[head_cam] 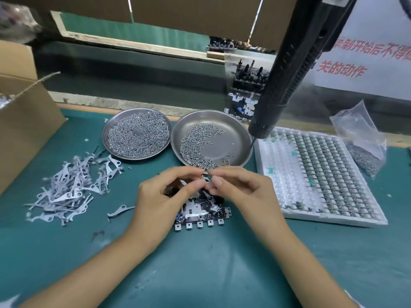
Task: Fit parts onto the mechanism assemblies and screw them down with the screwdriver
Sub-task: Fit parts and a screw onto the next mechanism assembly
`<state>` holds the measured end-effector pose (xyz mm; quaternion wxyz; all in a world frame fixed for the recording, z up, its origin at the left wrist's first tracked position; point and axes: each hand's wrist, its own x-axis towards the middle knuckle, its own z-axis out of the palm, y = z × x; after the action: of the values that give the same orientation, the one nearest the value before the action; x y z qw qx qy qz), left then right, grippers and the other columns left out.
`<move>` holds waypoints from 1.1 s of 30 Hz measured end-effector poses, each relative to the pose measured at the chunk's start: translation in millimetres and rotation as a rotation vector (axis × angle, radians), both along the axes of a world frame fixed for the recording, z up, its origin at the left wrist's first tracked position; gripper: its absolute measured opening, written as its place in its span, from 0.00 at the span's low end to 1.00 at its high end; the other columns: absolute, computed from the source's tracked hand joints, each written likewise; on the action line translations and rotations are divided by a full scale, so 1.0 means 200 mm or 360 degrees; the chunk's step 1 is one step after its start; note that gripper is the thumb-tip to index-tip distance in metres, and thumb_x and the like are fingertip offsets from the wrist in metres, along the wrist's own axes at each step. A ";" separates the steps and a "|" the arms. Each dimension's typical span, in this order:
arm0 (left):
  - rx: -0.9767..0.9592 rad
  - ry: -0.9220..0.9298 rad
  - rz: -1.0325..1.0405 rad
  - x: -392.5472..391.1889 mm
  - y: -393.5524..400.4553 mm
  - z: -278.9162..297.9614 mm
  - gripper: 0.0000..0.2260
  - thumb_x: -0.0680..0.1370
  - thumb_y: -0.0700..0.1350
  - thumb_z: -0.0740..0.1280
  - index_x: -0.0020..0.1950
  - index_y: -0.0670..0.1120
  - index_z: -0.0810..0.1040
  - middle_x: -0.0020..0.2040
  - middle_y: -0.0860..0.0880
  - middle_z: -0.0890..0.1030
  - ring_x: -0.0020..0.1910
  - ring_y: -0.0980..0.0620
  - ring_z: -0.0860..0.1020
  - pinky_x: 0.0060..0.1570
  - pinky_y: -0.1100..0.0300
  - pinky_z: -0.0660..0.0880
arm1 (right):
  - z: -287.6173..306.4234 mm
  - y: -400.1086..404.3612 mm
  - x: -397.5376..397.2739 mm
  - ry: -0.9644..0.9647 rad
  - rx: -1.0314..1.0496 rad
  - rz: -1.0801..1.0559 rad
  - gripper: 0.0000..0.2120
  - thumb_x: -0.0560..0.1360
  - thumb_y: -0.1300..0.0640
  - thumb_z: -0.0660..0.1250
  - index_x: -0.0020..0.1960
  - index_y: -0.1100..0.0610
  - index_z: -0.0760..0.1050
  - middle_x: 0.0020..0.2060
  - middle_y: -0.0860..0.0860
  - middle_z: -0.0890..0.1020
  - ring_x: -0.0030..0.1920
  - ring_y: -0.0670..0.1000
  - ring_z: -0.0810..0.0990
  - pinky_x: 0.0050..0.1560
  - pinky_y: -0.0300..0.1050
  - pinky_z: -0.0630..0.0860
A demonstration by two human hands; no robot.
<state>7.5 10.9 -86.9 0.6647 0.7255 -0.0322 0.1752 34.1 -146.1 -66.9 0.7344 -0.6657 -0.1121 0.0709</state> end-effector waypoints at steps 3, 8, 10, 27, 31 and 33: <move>0.0003 0.0020 -0.0006 0.00 0.01 0.00 0.08 0.69 0.44 0.72 0.45 0.56 0.83 0.40 0.57 0.84 0.37 0.59 0.81 0.41 0.70 0.75 | 0.00 0.00 0.00 0.0024 -0.0012 0.0000 0.11 0.67 0.65 0.73 0.47 0.53 0.83 0.43 0.50 0.85 0.40 0.48 0.84 0.45 0.37 0.78; 0.0018 0.0045 -0.0041 0.00 0.01 0.00 0.08 0.69 0.48 0.73 0.46 0.58 0.83 0.40 0.55 0.84 0.37 0.52 0.82 0.42 0.65 0.78 | -0.01 0.00 0.00 -0.0063 -0.0143 -0.0034 0.09 0.66 0.60 0.74 0.45 0.50 0.84 0.44 0.46 0.85 0.45 0.48 0.84 0.48 0.37 0.77; 0.0061 0.0021 -0.0071 0.00 0.01 0.00 0.08 0.69 0.47 0.73 0.45 0.60 0.83 0.41 0.56 0.84 0.38 0.54 0.82 0.42 0.66 0.77 | -0.02 -0.01 0.00 -0.0079 -0.0171 -0.0046 0.09 0.65 0.56 0.73 0.45 0.49 0.84 0.46 0.46 0.85 0.46 0.48 0.83 0.50 0.40 0.78; 0.0277 -0.0106 -0.0090 0.01 0.01 -0.01 0.05 0.70 0.46 0.73 0.45 0.54 0.83 0.43 0.60 0.82 0.43 0.58 0.79 0.45 0.67 0.73 | -0.02 -0.02 -0.01 -0.0229 -0.0312 -0.0026 0.11 0.72 0.62 0.72 0.51 0.50 0.82 0.45 0.46 0.85 0.47 0.43 0.82 0.48 0.36 0.77; 0.0306 -0.0180 -0.0016 0.01 0.02 -0.01 0.09 0.69 0.46 0.73 0.48 0.54 0.83 0.45 0.63 0.79 0.45 0.60 0.78 0.44 0.63 0.75 | -0.03 -0.03 -0.02 -0.0322 -0.0398 0.0019 0.10 0.73 0.61 0.71 0.53 0.50 0.82 0.47 0.48 0.84 0.50 0.47 0.82 0.51 0.43 0.78; 0.0334 -0.0207 0.0019 0.00 0.02 -0.01 0.09 0.68 0.46 0.74 0.46 0.57 0.82 0.44 0.62 0.79 0.45 0.59 0.78 0.47 0.62 0.75 | -0.04 -0.03 -0.02 -0.0342 -0.0412 0.0039 0.10 0.73 0.61 0.71 0.52 0.51 0.82 0.48 0.49 0.84 0.51 0.49 0.81 0.50 0.48 0.79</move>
<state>8.1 14.7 -87.9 0.5807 0.7784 -0.0892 0.2214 29.6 -151.9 -75.9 0.6253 -0.7570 -0.1882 0.0221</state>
